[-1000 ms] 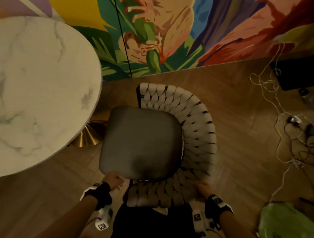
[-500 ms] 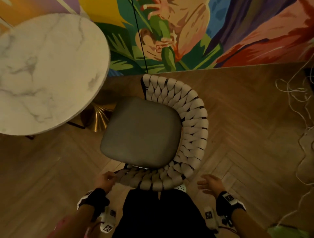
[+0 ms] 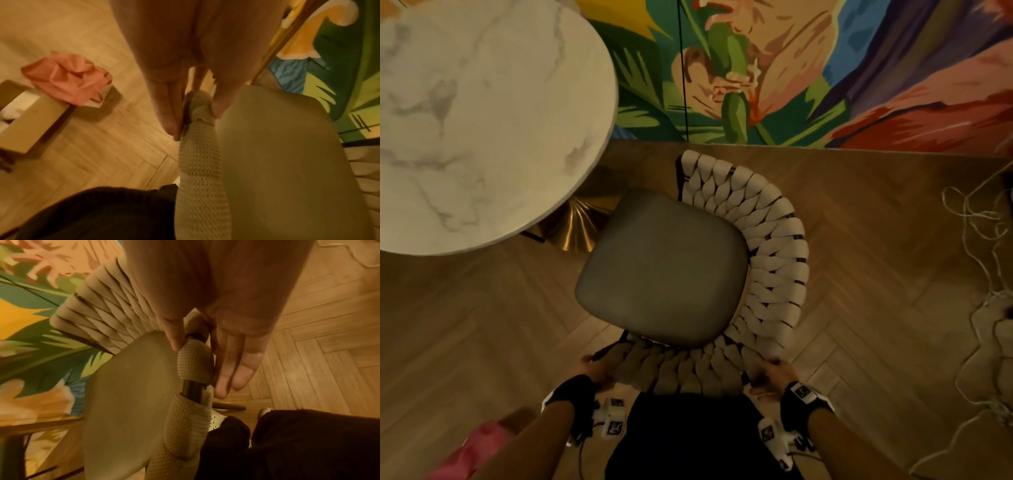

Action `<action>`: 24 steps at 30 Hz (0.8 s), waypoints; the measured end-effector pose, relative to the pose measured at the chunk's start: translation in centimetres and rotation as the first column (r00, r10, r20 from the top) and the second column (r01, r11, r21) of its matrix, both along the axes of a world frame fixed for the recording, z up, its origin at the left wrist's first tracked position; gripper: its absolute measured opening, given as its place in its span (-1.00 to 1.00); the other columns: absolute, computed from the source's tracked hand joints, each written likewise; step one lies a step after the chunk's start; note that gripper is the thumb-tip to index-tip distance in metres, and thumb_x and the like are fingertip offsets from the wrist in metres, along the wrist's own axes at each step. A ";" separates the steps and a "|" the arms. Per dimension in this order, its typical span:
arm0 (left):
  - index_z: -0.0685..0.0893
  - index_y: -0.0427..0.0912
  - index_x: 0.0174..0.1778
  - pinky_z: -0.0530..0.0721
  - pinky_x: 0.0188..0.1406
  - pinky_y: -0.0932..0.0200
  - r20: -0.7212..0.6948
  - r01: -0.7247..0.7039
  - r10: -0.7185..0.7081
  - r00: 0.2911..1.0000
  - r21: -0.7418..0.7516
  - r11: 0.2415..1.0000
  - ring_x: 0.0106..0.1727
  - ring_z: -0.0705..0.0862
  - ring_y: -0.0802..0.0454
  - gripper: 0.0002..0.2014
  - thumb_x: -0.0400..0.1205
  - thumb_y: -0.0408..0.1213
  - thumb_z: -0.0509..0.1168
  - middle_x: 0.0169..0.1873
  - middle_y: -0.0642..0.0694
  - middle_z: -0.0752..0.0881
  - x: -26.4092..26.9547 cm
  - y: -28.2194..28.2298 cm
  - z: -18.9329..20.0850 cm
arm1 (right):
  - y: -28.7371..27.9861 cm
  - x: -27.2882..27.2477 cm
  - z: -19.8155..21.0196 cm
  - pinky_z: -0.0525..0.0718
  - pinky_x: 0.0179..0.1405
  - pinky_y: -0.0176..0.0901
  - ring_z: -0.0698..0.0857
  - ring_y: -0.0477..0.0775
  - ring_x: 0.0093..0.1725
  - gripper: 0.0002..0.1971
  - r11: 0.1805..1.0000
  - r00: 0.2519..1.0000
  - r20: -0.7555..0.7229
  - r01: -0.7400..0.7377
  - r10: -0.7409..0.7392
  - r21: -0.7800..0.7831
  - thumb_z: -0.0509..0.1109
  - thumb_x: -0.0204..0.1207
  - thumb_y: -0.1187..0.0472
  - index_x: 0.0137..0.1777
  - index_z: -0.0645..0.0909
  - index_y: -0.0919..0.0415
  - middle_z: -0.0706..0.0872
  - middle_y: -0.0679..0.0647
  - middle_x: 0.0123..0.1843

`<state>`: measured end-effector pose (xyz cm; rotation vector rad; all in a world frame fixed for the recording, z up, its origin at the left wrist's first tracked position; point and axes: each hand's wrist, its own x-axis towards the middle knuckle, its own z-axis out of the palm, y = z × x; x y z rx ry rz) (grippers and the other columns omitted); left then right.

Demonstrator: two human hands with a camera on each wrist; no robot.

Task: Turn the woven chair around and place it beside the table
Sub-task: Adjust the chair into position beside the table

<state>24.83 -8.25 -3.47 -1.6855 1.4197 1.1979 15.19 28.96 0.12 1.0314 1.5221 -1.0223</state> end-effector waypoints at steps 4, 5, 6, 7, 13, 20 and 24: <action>0.45 -0.17 0.29 0.58 -0.44 0.03 -0.093 0.013 -0.012 0.996 0.000 1.000 -0.39 0.63 -0.24 -0.67 0.64 -0.50 0.25 -0.14 -0.43 0.63 -1.8 -1.4 -0.2 | 0.5 -1.5 -2.7 0.75 0.00 0.17 0.71 0.41 0.16 -0.61 0.995 0.998 0.000 -0.060 0.060 0.082 0.35 0.55 0.07 0.28 0.49 0.29 0.63 0.32 0.31; 0.50 -0.21 0.28 0.56 -0.51 0.10 -0.102 0.058 -0.058 0.993 0.002 0.998 -0.47 0.62 -0.20 -0.71 0.64 -0.49 0.25 -0.27 -0.38 0.64 -2.3 -1.8 -0.3 | 1.0 -1.7 -4.3 0.74 0.09 0.22 0.71 0.41 0.17 -0.62 0.992 0.997 -0.006 -0.078 0.079 0.103 0.34 0.54 0.08 0.26 0.51 0.30 0.65 0.32 0.30; 0.54 -0.27 0.28 0.54 -0.53 0.14 -0.105 0.089 -0.088 0.991 0.010 0.996 -0.50 0.62 -0.18 -0.72 0.64 -0.45 0.25 -0.35 -0.36 0.67 -3.0 -2.4 -0.3 | 0.5 -2.4 -4.1 0.73 0.12 0.24 0.71 0.41 0.17 -0.60 0.990 0.996 -0.006 -0.088 0.089 0.111 0.33 0.54 0.09 0.29 0.52 0.32 0.67 0.33 0.28; 0.56 -0.30 0.28 0.53 -0.50 0.14 -0.113 0.137 -0.135 0.984 0.013 0.990 -0.49 0.64 -0.19 -0.71 0.63 -0.43 0.26 -0.39 -0.35 0.69 -3.6 -3.0 -0.6 | -0.4 -3.2 -2.7 0.77 0.04 0.19 0.73 0.41 0.11 -0.60 0.991 0.997 0.002 -0.078 0.078 0.110 0.32 0.54 0.10 0.29 0.53 0.32 0.69 0.34 0.24; 0.59 -0.27 0.14 0.58 -0.48 0.17 -0.170 0.246 -0.227 0.959 0.102 0.964 -0.59 0.73 -0.05 -0.78 0.58 -0.40 0.36 -0.36 -0.31 0.73 -9.6 -4.2 1.9 | -2.5 -7.3 0.9 0.67 -0.53 -0.13 0.73 0.27 -0.30 -0.71 0.987 0.999 -0.020 0.030 -0.027 0.155 0.34 0.56 0.25 0.20 0.51 0.41 0.73 0.39 0.01; 0.54 -0.09 0.30 0.52 -0.44 0.21 -0.234 0.250 -0.208 0.950 0.165 0.954 -0.46 0.72 -0.15 -0.70 0.64 -0.27 0.23 0.05 -0.32 0.72 -13.6 -3.4 2.1 | -3.5 -13.0 3.1 0.66 -0.48 -0.12 0.64 0.25 -0.29 -0.69 0.918 0.924 -0.122 0.377 -0.363 0.123 0.34 0.49 0.11 0.10 0.61 0.34 0.68 0.29 -0.11; 0.52 0.11 0.30 0.58 -0.32 0.13 -0.360 0.278 -0.220 0.906 0.116 0.954 -0.33 0.77 -0.17 -0.67 0.63 -0.27 0.28 -0.01 -0.25 0.76 -14.5 -2.6 3.0 | -3.7 -16.2 4.5 0.40 -0.54 -0.20 0.43 0.10 -0.50 -0.79 0.902 0.898 -0.170 0.423 -0.406 0.085 0.24 0.52 0.12 0.09 0.51 0.16 0.51 0.15 -0.32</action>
